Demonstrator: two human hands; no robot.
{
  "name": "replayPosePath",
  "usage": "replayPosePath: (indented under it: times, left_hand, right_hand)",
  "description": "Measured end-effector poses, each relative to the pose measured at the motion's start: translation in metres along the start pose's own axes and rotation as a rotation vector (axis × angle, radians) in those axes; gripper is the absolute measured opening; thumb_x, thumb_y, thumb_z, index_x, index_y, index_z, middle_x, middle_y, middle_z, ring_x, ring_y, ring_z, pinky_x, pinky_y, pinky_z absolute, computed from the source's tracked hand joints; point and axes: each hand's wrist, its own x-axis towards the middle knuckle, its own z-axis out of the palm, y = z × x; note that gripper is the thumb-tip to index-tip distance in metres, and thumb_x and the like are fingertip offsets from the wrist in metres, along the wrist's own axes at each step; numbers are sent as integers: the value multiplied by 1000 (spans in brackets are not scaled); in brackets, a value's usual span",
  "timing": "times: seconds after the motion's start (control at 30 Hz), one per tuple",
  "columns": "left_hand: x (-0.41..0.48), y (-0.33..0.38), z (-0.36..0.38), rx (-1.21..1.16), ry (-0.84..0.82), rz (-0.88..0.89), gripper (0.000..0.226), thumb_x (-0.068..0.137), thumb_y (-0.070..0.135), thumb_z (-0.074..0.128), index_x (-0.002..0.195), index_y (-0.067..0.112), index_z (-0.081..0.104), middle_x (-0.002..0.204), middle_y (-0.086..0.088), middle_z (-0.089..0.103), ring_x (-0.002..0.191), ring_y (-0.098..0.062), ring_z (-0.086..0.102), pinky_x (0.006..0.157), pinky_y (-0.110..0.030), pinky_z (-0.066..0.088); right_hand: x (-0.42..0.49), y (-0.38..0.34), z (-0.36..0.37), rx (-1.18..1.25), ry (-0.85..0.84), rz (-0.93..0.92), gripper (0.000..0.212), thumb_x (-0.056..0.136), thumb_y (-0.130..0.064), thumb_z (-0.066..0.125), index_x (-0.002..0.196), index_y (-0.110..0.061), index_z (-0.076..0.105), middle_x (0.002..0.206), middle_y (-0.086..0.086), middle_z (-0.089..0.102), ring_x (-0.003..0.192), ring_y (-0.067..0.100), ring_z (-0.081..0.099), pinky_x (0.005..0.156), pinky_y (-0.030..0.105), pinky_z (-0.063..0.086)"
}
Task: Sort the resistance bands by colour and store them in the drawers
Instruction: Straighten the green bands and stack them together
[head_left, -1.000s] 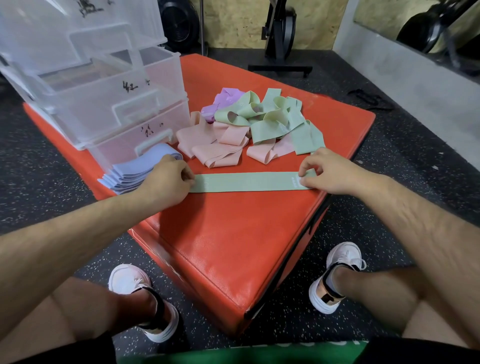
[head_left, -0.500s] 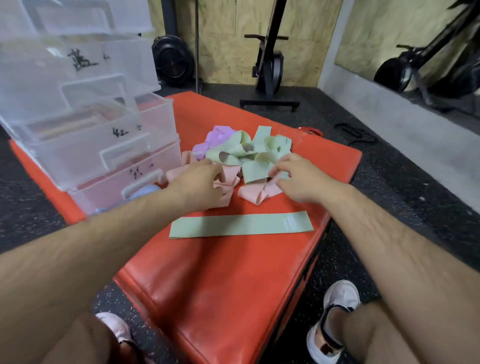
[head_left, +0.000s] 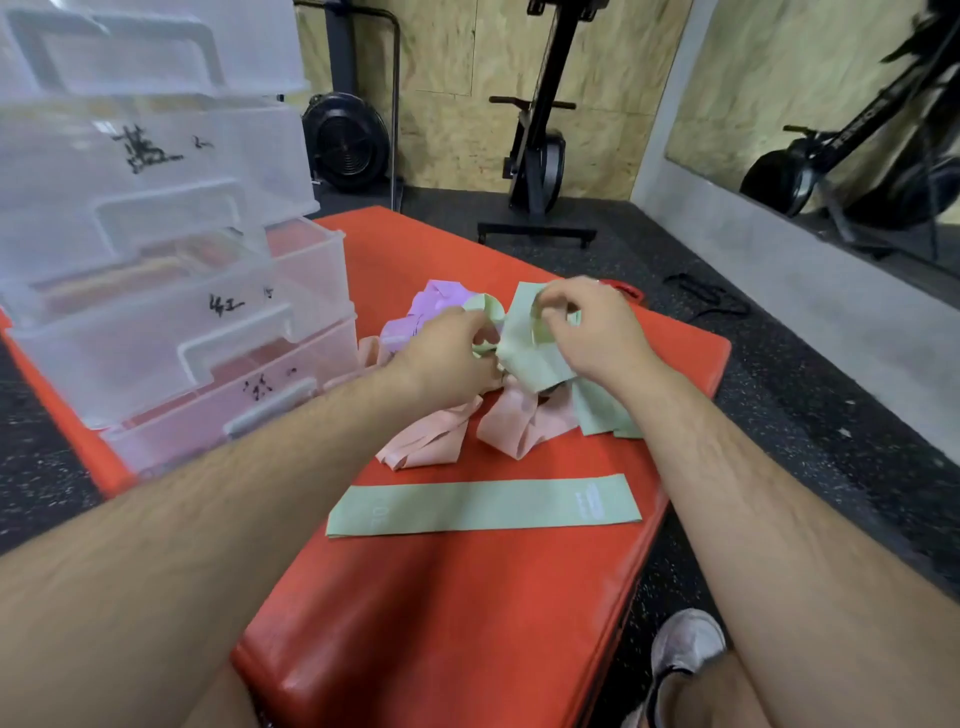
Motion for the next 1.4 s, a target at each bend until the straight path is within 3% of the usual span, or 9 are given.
replayPosePath:
  times: [0.1, 0.2, 0.33, 0.53, 0.7, 0.83, 1.07, 1.17, 1.4]
  left_hand:
    - [2, 11, -15, -166, 153, 56, 21, 94, 24, 59, 113, 19, 63, 112, 5, 61, 87, -8, 56, 66, -15, 35]
    - [0, 20, -27, -322, 315, 106, 12, 95, 28, 58, 104, 23, 63, 102, 10, 61, 84, -1, 57, 67, -10, 42]
    - [-9, 30, -40, -525, 416, 86, 11, 95, 35, 60, 98, 25, 62, 95, 14, 58, 85, 3, 55, 72, -35, 57]
    - [-20, 40, -45, -564, 411, 113, 33, 88, 46, 69, 112, 26, 58, 111, 7, 57, 88, 2, 55, 70, -11, 48]
    - [-22, 46, -46, -736, 290, 52, 21, 87, 31, 74, 101, 20, 62, 92, 1, 68, 87, -12, 66, 74, -38, 59]
    - [-18, 43, -50, -870, 263, 14, 14, 92, 16, 68, 104, 21, 62, 84, 4, 73, 73, -3, 64, 67, -26, 50]
    - [-17, 41, -49, -837, 374, -10, 27, 85, 26, 76, 105, 24, 58, 95, 4, 63, 85, -14, 62, 74, -33, 54]
    - [-19, 41, -54, -834, 314, 5, 30, 87, 34, 72, 114, 32, 58, 102, 6, 67, 94, -16, 66, 66, -41, 57]
    - [-22, 42, -57, -736, 374, 62, 11, 92, 30, 68, 91, 19, 68, 80, -1, 69, 63, -7, 57, 51, -38, 52]
  right_hand:
    - [9, -25, -31, 159, 257, -89, 15, 90, -9, 57, 92, -17, 70, 93, -4, 64, 80, -1, 52, 72, 8, 34]
    - [15, -49, -57, 292, 437, -147, 16, 89, -8, 58, 89, -21, 68, 82, -10, 59, 73, -3, 50, 69, 13, 38]
    - [6, -67, -73, 325, 222, -98, 21, 89, -8, 57, 94, -25, 67, 81, -22, 64, 69, -7, 54, 65, 10, 39]
    - [-6, -77, -76, 359, 61, 5, 29, 83, -15, 69, 106, -23, 52, 80, -5, 72, 61, 3, 56, 55, 14, 45]
    - [-10, -76, -80, 423, -7, -21, 10, 85, -17, 73, 92, -23, 71, 86, -3, 76, 73, 6, 66, 67, 23, 53]
    - [-8, -68, -82, 606, -13, 17, 13, 90, -16, 73, 102, -19, 75, 93, 6, 77, 81, 14, 69, 74, 35, 57]
    - [-12, -69, -73, 682, -37, 68, 21, 94, -8, 67, 114, -14, 73, 94, 6, 78, 78, 10, 69, 68, 26, 50]
    - [-15, -71, -71, 723, -85, 66, 26, 96, -6, 64, 120, -14, 68, 98, 4, 78, 86, 15, 73, 71, 25, 54]
    - [-23, -77, -63, 783, -124, 85, 35, 95, -13, 68, 127, -13, 52, 107, 5, 77, 101, 21, 73, 92, 41, 57]
